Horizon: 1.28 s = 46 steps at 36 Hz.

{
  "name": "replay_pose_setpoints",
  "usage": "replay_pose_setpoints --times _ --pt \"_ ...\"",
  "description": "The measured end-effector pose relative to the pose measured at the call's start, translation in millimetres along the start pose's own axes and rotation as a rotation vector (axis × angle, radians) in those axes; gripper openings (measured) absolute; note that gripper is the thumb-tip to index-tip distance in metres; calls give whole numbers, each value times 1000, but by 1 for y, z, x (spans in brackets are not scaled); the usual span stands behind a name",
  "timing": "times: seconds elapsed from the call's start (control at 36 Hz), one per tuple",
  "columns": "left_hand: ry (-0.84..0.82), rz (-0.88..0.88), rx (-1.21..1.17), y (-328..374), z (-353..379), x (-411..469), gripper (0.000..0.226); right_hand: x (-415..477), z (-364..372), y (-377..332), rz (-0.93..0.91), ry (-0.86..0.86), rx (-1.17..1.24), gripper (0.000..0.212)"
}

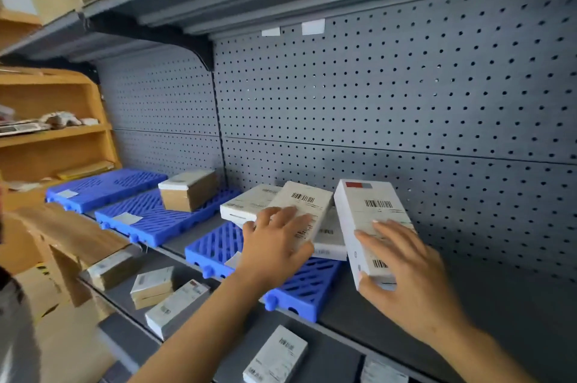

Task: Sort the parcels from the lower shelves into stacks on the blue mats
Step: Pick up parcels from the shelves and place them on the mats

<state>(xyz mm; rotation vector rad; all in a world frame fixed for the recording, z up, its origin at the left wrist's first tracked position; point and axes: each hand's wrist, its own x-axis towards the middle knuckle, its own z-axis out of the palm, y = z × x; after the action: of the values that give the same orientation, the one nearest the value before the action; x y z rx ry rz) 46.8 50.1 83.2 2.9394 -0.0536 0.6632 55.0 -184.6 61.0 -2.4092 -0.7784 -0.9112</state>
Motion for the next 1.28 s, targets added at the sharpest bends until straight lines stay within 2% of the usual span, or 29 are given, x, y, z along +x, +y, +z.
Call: replay_pose_setpoints --times 0.11,0.19,0.28,0.39,0.47,0.56,0.69,0.86,1.06,1.28 --pt "-36 18 -9 7 11 24 73 4 -1 11 27 -13 -11 56" --pt "-120 21 -13 8 18 37 55 6 -2 16 46 -13 -13 57" --pt "-167 22 -48 7 21 43 49 5 -2 18 67 -16 -30 58" --pt "-176 78 -37 4 21 48 52 7 -3 15 66 -15 -41 58" --pt "-183 114 -35 3 20 48 64 9 -4 9 63 -7 -31 58" --pt "-99 192 -101 -2 19 43 83 12 -6 1 52 -2 -33 59" --pt "80 408 -276 -17 8 20 94 23 -6 -27 -14 26 -24 59" --pt "213 530 -309 -47 -23 -11 102 36 3 -83 -82 44 12 59" --pt "255 444 -349 -110 -50 -45 103 57 34 -168 -118 27 59 61" --pt "255 320 -495 -218 -81 -89 104 80 95 -277 -220 49 189 57"
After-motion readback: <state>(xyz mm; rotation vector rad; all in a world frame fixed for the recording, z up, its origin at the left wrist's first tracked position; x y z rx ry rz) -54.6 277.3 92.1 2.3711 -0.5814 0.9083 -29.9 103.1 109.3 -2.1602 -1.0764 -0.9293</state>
